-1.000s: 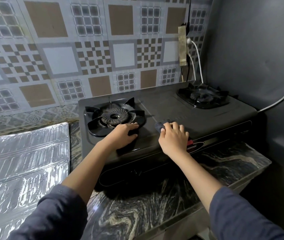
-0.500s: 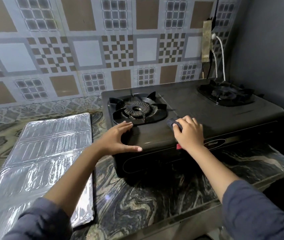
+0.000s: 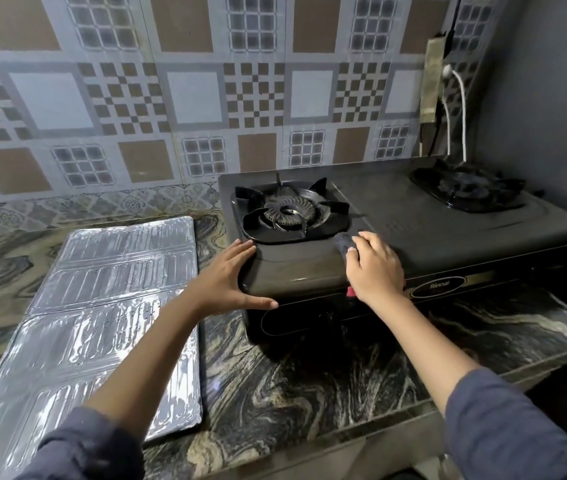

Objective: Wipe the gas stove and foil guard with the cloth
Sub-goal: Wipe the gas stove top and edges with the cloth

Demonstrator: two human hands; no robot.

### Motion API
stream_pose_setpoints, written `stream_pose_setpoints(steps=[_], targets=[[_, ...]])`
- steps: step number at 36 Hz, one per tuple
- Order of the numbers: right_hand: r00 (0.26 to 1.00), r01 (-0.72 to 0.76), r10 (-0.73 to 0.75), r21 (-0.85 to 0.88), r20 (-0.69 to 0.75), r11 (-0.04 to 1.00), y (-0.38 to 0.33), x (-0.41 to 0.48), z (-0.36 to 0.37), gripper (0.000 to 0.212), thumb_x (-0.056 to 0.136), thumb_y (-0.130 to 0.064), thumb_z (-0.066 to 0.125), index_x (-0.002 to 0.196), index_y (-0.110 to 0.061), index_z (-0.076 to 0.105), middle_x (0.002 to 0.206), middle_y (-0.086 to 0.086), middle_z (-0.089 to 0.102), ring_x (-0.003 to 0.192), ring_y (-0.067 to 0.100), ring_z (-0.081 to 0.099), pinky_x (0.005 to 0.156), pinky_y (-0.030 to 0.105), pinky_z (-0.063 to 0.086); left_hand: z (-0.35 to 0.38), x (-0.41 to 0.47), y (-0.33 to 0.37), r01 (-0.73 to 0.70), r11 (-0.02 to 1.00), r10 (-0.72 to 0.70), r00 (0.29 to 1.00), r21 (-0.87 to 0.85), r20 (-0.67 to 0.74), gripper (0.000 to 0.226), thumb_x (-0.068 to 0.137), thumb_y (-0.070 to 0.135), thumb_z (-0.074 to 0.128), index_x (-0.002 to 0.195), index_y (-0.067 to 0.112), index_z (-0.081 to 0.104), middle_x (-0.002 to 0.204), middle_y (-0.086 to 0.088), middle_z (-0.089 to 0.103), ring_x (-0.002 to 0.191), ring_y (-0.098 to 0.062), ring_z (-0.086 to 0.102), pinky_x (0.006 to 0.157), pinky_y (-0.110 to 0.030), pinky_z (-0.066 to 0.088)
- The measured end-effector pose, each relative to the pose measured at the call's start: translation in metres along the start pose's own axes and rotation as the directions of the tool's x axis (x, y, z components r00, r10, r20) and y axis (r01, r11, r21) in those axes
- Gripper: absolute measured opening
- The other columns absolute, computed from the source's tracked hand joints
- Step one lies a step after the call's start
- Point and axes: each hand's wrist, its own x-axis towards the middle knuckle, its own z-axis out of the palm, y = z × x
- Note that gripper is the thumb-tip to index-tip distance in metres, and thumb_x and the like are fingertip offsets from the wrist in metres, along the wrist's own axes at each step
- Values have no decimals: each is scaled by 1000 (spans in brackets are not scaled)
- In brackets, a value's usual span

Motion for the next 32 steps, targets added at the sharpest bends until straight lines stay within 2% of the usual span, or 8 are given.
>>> stream_pose_setpoints(steps=[5,9,13,16,19,23,28,32], targets=[[993,52,-54,19,106,998,-9,-1,2,43,95,-21,39,134,-8,47,146,8,40,131,28,39,108,35,27,8,-6,1,49,995,-56,994,-87,-90,123,50,76,66,148,17,21,157,7,11,145,-10,6,119,-33,8],[969,132,-144,73,199,989,1,4,-12,45,94,-26,43,139,-20,42,149,-3,36,134,19,38,108,31,30,15,-9,0,80,985,-102,985,-153,-141,126,46,75,71,147,18,22,157,8,9,145,-9,9,118,-31,10],[970,203,-206,38,127,978,6,-1,-7,45,93,-36,38,135,-23,48,145,-4,44,130,18,44,107,30,32,20,-13,1,101,965,-146,974,-242,-175,131,41,77,70,147,17,22,157,7,8,145,-10,10,118,-32,13],[978,202,-204,50,45,978,1,-7,2,63,83,-46,21,130,-21,54,138,-2,53,125,19,50,105,32,36,24,-16,2,95,944,-167,964,-316,-207,128,44,71,74,147,17,22,157,7,10,144,-8,12,119,-32,16],[979,202,-203,51,14,978,-7,-10,7,63,82,-44,20,127,-20,57,134,-2,57,122,19,53,103,31,37,30,-19,4,82,927,-180,954,-367,-240,118,52,53,81,148,18,21,157,9,10,141,-1,12,117,-26,14],[975,220,-220,54,-6,974,-17,-14,14,59,84,-41,23,124,-19,60,131,-2,59,120,18,54,102,31,39,36,-22,5,62,893,-201,941,-446,-273,119,51,55,77,148,18,20,156,11,10,136,6,12,114,-22,14],[965,262,-263,41,4,964,-31,-18,20,56,85,-40,24,125,-20,59,130,-4,59,120,17,54,103,30,38,47,-23,0,37,831,-237,926,-555,-293,120,51,61,79,148,24,19,156,14,12,142,2,14,119,-35,21],[949,312,-313,25,30,950,-39,-19,25,57,86,-41,21,127,-22,56,132,-5,58,123,16,52,105,31,37,56,-28,0,-10,773,-248,916,-635,-316,112,58,57,78,148,27,18,155,16,17,141,4,18,118,-37,25]])
